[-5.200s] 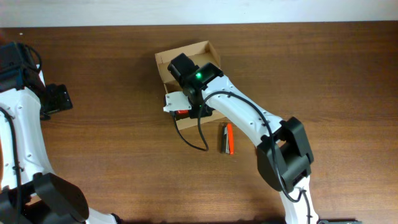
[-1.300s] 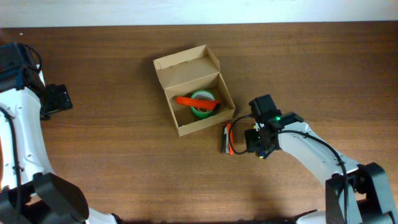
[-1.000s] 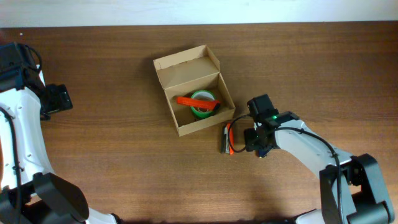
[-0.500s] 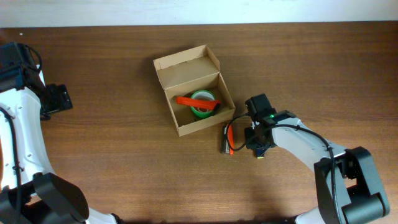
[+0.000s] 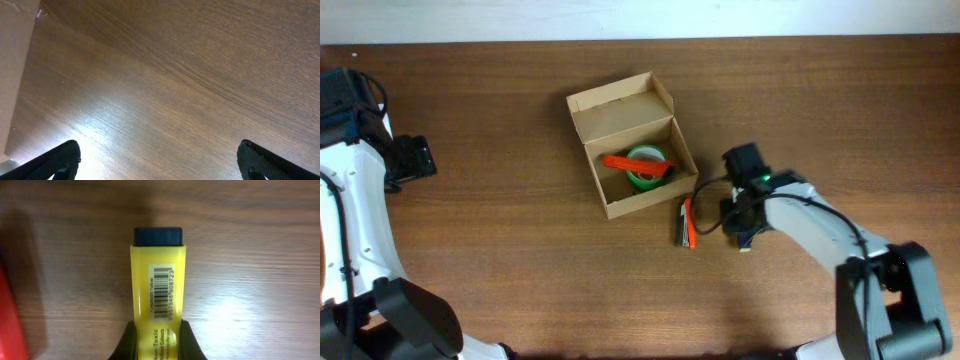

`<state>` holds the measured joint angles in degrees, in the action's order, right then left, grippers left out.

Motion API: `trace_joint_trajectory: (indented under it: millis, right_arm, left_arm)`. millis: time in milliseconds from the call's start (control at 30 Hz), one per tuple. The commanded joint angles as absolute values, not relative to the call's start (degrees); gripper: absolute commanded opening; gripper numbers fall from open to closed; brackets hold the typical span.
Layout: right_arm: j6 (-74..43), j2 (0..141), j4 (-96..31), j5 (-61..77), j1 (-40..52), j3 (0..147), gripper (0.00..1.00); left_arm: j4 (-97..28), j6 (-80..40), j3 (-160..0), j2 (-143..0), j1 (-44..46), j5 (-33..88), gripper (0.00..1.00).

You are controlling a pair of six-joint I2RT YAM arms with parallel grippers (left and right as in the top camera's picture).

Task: Pack container
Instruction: 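Lower the right gripper and grasp the yellow highlighter, then carry the yellow highlighter into the box and release it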

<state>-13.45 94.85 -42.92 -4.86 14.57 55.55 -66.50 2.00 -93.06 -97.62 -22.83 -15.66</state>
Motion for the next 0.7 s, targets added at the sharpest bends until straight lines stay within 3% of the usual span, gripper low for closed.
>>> trace_joint_trajectory:
  millis: [0,233,633,667]
  right_arm:
    - [-12.2,91.5,-45.0,-4.5,11.3,61.0,0.04]
    - [-1.8,91.3,-52.1,-4.5,8.9,72.4,0.03]
    - [25.5,91.3,-58.3,-3.0,11.0,95.8,0.04]
    - [27.1,91.4,-58.3,-3.0,11.6,96.9,0.07]
  left_arm:
    - [-66.4,2.9,-92.7,-96.7,-23.0,-15.4,1.00]
    - [-66.4,2.9,-92.7,-96.7,-23.0,-15.4,1.00]
    - [-66.4,2.9,-92.7,-96.7,-23.0,-15.4,1.00]
    - [-66.4,2.9,-92.7,-96.7,-23.0,-15.4,1.00]
